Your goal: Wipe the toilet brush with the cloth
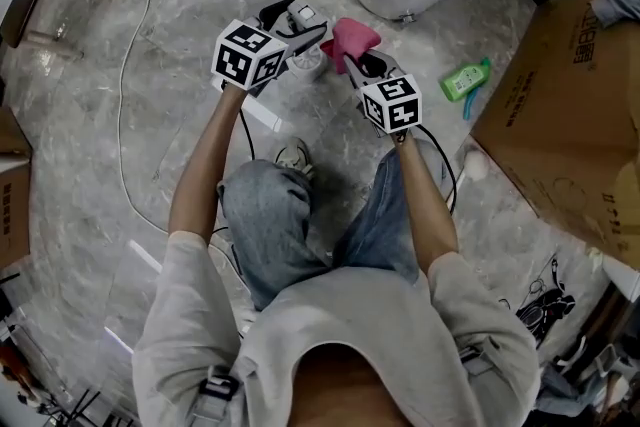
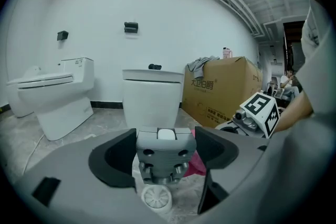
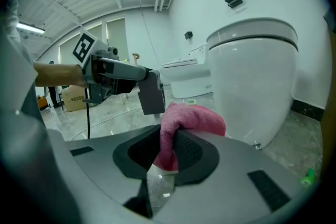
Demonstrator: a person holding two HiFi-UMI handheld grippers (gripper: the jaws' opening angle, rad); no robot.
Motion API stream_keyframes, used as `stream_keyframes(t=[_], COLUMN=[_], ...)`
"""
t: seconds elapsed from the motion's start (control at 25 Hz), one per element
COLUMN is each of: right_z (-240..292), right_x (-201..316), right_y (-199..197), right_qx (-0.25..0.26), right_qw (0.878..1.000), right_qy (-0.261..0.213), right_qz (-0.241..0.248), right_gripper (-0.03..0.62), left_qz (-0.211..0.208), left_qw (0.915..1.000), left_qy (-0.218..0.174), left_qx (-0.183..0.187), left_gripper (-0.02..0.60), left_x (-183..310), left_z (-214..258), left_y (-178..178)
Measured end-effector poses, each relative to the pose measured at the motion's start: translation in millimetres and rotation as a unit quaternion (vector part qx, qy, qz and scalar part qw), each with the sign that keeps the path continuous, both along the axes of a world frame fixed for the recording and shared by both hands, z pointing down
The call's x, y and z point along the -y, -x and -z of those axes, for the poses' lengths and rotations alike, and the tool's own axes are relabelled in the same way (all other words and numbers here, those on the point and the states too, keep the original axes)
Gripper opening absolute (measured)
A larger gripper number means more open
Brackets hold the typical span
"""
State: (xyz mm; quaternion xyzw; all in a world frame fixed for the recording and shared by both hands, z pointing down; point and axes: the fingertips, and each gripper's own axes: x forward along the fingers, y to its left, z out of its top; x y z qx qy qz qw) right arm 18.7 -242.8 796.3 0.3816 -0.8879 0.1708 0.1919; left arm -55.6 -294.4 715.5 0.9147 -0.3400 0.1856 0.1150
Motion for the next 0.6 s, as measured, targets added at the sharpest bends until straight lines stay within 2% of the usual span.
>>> stream_keyframes(t=[0.16,0.6], right_z=[-17,-41], right_x=[4,30], right_y=[19,62], right_qx=[-0.01,-0.044], right_qw=[1.0,0.997], right_qy=[0.019,0.042], right_qz=[0.02,0.053], right_gripper=[0.084,0.084], left_qz=[0.003,-0.005], left_qw=[0.9999,0.9999], left_qy=[0.005,0.012], left_qx=[-0.011,-0.007], left_gripper=[0.369,0.368], left_x=[-1,-1], left_z=[-1,0], left_y=[6,5])
